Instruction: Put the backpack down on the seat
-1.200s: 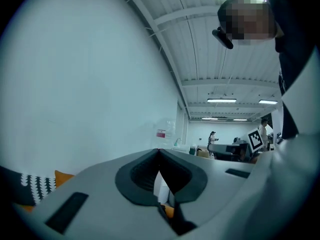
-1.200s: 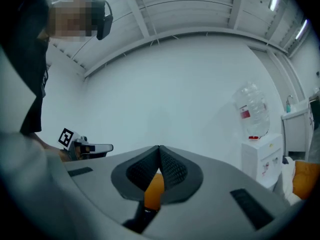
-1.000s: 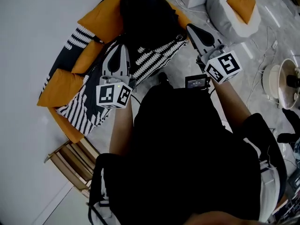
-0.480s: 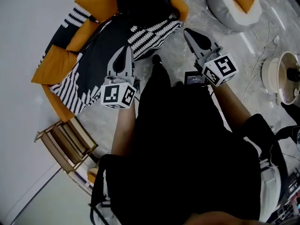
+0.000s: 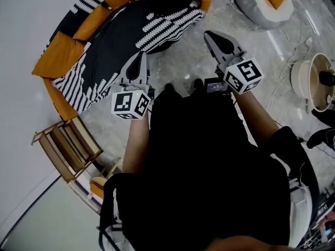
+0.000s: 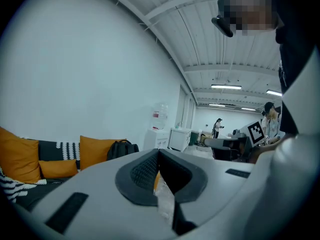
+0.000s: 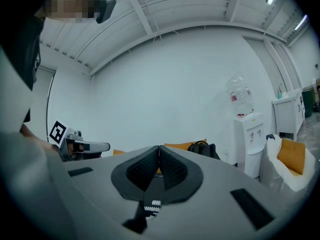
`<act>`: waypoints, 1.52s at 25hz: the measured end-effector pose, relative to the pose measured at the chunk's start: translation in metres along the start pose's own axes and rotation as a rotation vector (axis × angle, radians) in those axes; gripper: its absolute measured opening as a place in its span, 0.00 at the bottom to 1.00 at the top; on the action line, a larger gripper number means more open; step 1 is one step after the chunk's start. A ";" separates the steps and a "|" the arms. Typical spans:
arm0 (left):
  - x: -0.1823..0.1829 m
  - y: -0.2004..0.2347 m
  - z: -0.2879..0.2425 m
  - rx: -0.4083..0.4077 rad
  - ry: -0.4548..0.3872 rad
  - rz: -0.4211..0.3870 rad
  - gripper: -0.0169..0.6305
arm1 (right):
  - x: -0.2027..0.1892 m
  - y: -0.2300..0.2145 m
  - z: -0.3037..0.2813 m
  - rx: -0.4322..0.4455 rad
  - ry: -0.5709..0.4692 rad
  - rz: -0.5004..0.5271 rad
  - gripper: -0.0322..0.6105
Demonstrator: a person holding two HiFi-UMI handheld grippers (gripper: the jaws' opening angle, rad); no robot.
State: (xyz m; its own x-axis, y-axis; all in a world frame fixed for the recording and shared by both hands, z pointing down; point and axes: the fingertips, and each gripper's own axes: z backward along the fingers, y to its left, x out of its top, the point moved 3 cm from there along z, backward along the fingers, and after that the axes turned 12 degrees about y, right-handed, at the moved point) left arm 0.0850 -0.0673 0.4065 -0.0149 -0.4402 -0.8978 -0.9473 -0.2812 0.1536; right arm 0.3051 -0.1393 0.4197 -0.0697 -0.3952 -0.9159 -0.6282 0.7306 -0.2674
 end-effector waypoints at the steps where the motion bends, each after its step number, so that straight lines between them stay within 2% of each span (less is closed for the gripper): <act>1: -0.001 0.001 0.006 -0.006 -0.004 0.000 0.05 | -0.001 0.006 0.002 -0.001 0.001 -0.001 0.10; 8: -0.011 0.019 0.053 -0.064 -0.026 -0.021 0.05 | -0.014 0.056 0.010 -0.050 0.037 -0.008 0.10; 12: -0.019 0.042 0.096 -0.058 -0.039 -0.036 0.05 | -0.019 0.094 0.002 -0.075 0.045 -0.014 0.10; 18: -0.054 0.095 0.155 0.043 -0.022 0.038 0.05 | -0.024 0.151 -0.013 -0.103 0.055 0.004 0.10; 23: -0.066 0.100 0.169 0.007 -0.014 0.063 0.05 | -0.034 0.176 -0.014 -0.099 0.081 0.012 0.10; 26: -0.064 0.084 0.168 -0.028 -0.018 0.057 0.05 | -0.034 0.177 -0.003 -0.091 0.086 0.034 0.10; 33: -0.051 0.044 0.151 -0.087 -0.032 0.048 0.05 | -0.024 0.146 0.024 -0.098 0.058 0.057 0.10; 38: -0.051 0.021 0.140 -0.115 -0.014 0.026 0.05 | -0.034 0.129 0.049 -0.130 0.032 0.005 0.10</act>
State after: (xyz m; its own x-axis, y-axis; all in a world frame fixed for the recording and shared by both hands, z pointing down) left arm 0.0209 0.0685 0.3978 -0.0442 -0.4364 -0.8987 -0.9038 -0.3659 0.2221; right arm 0.2640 -0.0040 0.4019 -0.0964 -0.4111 -0.9065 -0.7225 0.6553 -0.2204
